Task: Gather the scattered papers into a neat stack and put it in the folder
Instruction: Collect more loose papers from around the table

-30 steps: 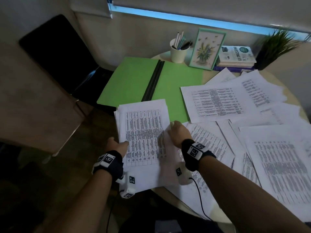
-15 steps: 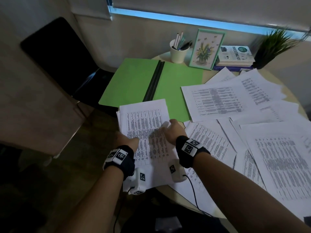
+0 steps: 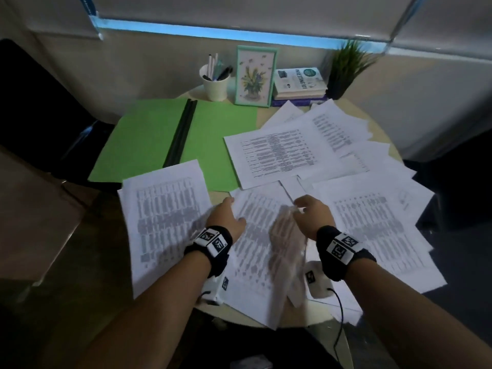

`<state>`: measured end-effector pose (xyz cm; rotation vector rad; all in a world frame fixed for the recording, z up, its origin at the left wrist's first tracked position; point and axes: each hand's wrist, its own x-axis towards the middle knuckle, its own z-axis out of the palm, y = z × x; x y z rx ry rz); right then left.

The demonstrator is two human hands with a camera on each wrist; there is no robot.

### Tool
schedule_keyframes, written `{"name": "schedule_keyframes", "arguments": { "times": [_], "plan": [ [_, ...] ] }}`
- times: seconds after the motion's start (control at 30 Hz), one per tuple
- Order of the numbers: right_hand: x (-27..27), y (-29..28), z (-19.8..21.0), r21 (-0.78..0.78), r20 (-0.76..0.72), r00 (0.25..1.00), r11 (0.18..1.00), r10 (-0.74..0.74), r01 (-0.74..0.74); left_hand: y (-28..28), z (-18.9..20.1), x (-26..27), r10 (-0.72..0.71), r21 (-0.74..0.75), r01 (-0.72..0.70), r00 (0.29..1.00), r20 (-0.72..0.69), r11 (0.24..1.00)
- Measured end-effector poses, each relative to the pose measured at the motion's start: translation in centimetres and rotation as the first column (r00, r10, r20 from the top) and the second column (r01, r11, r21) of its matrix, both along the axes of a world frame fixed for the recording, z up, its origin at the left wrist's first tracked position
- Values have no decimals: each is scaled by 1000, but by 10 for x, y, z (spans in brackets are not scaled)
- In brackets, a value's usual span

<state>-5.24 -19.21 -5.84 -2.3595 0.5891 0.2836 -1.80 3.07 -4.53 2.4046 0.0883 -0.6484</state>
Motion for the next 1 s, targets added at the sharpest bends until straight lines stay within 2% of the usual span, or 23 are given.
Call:
{"name": "schedule_keyframes", "arguments": {
  "times": [0.07, 0.13, 0.23, 0.33, 0.4, 0.5, 0.6, 0.73, 0.87, 1.0],
  "plan": [
    [-21, -47, 0, -49, -18, 995, 994, -99, 98, -16, -18, 0, -87, 245, 82, 996, 13, 966],
    [-42, -85, -3, -139, -66, 979, 974, -192, 181, -27, -31, 1, -108, 428, 96, 994, 3, 899],
    [-65, -122, -13, -297, -44, 949, 911, -312, 286, -39, -43, 0, -108, 520, 72, 993, 40, 851],
    [-80, -157, -18, -309, -53, 895, 859, -443, 407, -58, -43, -2, -87, 477, 40, 993, 78, 878],
    [-85, -178, -18, -285, -84, 875, 853, -477, 438, -70, -37, -2, -36, 468, -5, 996, 79, 884],
    [-81, -202, -25, -240, -162, 876, 880, -453, 411, -79, -31, 2, 65, 462, -92, 995, 75, 882],
    [-74, -212, -29, -280, -236, 870, 887, -434, 367, -78, -23, 10, 137, 400, -144, 990, 46, 905],
    [-65, -211, -29, -372, -213, 868, 859, -449, 352, -77, 3, 14, 101, 297, -134, 987, 124, 946],
    [-57, -210, -30, -396, -225, 866, 854, -447, 338, -84, 35, 12, 123, 199, -164, 972, 200, 966],
    [-49, -205, -27, -447, -201, 866, 829, -459, 336, -96, 65, 9, 104, 162, -147, 963, 250, 976]
  ]
}}
